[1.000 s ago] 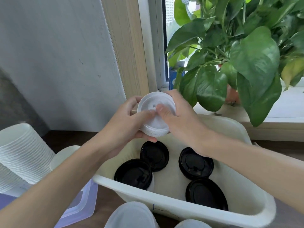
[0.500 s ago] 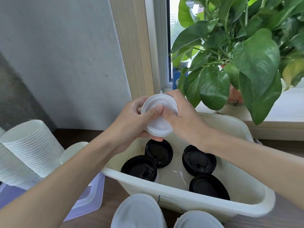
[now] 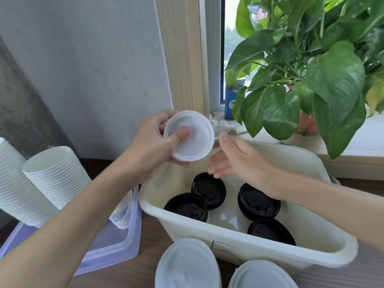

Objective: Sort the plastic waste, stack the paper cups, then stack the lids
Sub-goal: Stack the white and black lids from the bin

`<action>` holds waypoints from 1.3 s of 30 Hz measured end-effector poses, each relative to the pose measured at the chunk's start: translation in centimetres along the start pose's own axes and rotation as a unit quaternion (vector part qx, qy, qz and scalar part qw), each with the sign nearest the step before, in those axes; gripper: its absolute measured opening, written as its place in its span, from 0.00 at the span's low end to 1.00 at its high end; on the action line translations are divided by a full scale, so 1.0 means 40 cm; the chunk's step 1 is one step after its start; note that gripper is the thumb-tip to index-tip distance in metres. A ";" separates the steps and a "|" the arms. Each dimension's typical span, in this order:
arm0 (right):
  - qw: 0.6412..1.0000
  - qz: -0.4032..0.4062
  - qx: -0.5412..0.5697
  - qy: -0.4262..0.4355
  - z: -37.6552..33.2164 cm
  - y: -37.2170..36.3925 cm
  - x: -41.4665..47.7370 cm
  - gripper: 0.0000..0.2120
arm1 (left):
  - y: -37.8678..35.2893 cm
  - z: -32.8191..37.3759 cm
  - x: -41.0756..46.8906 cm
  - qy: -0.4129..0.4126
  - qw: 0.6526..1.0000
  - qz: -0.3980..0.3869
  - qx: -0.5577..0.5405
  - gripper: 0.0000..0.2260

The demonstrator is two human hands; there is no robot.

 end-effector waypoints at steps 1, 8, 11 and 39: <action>0.999 -0.022 -0.021 -0.014 0.005 -0.007 0.000 0.17 | 0.008 0.002 -0.004 -0.006 1.000 0.010 0.005 0.11; 0.930 -0.259 -0.258 0.036 0.046 -0.070 0.002 0.28 | 0.002 -0.017 -0.017 -0.024 1.000 0.003 0.018 0.11; 0.933 -0.225 -0.277 0.047 0.057 -0.083 0.009 0.16 | 0.001 -0.017 -0.016 -0.019 1.000 -0.002 -0.001 0.11; 0.904 -0.193 -0.379 0.037 0.005 0.014 -0.004 0.10 | -0.002 -0.017 -0.031 -0.026 1.000 0.018 0.001 0.11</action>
Point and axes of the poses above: each hand's wrist, its own x-axis towards the middle knuckle, its own y-axis out of the back of the hand, z = x × y, the point moved 2 cm from there along x, towards the middle knuckle, and after that the axes turned 13 degrees about y, right-handed, at the moved point
